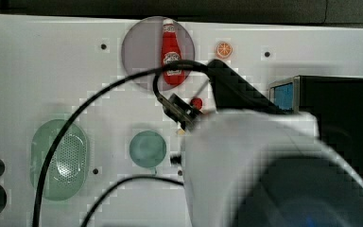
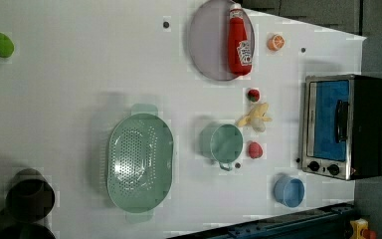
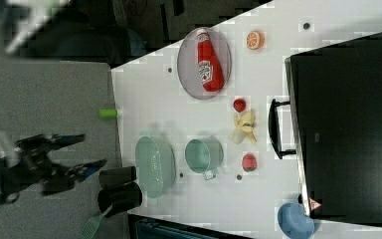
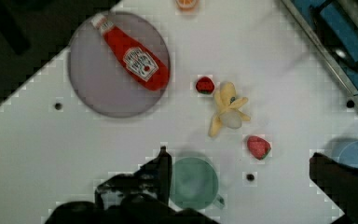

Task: Pick banana from oven and place on table.

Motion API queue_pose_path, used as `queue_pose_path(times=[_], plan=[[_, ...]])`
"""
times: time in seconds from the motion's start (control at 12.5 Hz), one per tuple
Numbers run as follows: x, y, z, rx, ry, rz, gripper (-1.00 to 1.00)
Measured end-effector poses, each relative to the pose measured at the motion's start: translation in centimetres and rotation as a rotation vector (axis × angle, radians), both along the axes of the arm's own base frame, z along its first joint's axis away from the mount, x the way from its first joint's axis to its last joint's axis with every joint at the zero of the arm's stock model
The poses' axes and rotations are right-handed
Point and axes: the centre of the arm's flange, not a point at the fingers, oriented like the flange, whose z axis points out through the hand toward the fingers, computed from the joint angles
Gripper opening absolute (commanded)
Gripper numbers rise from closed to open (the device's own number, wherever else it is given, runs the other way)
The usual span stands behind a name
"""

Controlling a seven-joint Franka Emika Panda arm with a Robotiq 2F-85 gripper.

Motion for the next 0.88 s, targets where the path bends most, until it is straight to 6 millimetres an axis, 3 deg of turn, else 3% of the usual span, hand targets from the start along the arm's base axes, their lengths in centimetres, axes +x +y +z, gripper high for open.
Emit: queue_pose_path(times=[0.16, 0.32, 0.4, 0.64, 0.88], plan=[[-1.1, -0.6, 3.1, -0.008, -0.060, -0.011, 1.00], [-0.6, -1.1, 3.1, -0.024, -0.050, -0.020, 1.00], [0.1, -1.5, 2.0, -0.021, -0.028, -0.030, 1.00], [2.4, -2.1, -4.4, 0.004, 0.119, -0.051, 1.00], [4.2, -1.3, -9.3, -0.029, 0.216, -0.033, 1.00]])
